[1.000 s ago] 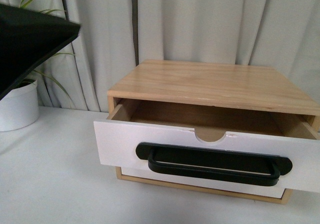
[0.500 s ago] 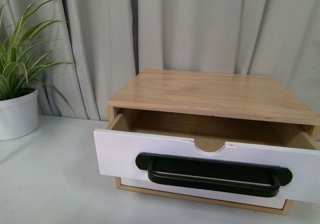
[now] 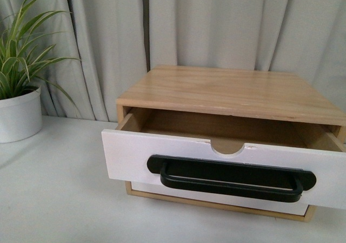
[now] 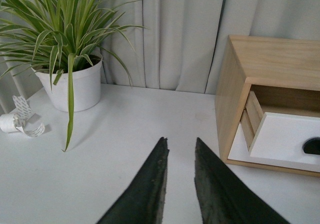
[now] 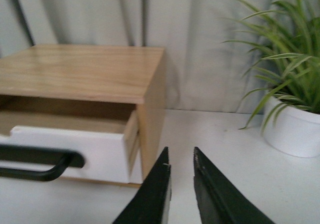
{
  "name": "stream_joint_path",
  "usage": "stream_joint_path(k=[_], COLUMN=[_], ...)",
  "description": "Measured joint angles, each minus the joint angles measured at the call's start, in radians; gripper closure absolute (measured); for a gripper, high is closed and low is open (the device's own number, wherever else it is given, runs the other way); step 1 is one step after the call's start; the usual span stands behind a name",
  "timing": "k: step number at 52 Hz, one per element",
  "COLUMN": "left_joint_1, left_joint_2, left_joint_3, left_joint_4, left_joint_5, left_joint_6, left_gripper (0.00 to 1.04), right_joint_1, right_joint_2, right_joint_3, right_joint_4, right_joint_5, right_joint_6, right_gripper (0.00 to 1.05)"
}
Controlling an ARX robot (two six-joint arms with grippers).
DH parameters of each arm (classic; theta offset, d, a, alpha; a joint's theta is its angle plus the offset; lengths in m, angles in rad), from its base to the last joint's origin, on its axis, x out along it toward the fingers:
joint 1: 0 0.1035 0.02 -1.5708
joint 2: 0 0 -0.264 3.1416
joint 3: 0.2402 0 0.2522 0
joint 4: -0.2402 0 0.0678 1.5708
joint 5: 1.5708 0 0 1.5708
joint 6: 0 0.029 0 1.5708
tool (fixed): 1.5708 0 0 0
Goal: Pull drawer
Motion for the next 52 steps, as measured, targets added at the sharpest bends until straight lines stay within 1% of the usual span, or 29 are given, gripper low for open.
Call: stream_joint_path(k=[1,2,4,8,30,37,39,41,42,52], left_joint_1=[0.008,0.031,0.085,0.124,0.129,0.129,0.129,0.129,0.129,0.129], left_joint_2=[-0.010,-0.022,-0.043,-0.068,-0.181,-0.214,-0.249,-0.333,-0.364,-0.394], left_joint_3=[-0.006,-0.013,-0.026,-0.037,-0.085,-0.112,-0.111,-0.111,-0.111,-0.111], left_joint_4=[-0.004,-0.011,-0.021,-0.031,-0.095,-0.094,-0.125,-0.240,-0.264,-0.276], left_joint_5=[0.013,0.047,0.108,0.116,0.126,0.124,0.127,0.127,0.126,0.126], left_joint_6=[0.000,0.000,-0.007,-0.011,-0.011,-0.013,-0.014,-0.014,-0.014,-0.014], left_gripper=[0.94,0.99,1.00,1.01,1.01,1.01,1.01,1.01,1.01,1.01], right_joint_1=[0.005,0.007,0.007,0.008,0.009,0.009,0.009,0.009,0.009,0.009], right_joint_2=[-0.029,-0.051,-0.069,-0.077,-0.139,-0.142,-0.142,-0.142,-0.142,-0.142], right_joint_3=[-0.010,-0.018,-0.020,-0.026,-0.099,-0.100,-0.100,-0.100,-0.100,-0.100], right_joint_4=[-0.022,-0.028,-0.028,-0.028,-0.021,-0.022,-0.022,-0.022,-0.022,-0.022], right_joint_5=[0.000,0.003,0.011,0.009,0.009,0.010,0.010,0.009,0.010,0.009], right_joint_6=[0.000,-0.001,0.003,0.003,0.003,0.003,0.003,0.003,0.003,0.004], right_gripper=[1.02,1.03,1.03,1.03,1.03,1.03,1.03,1.03,1.03,1.03])
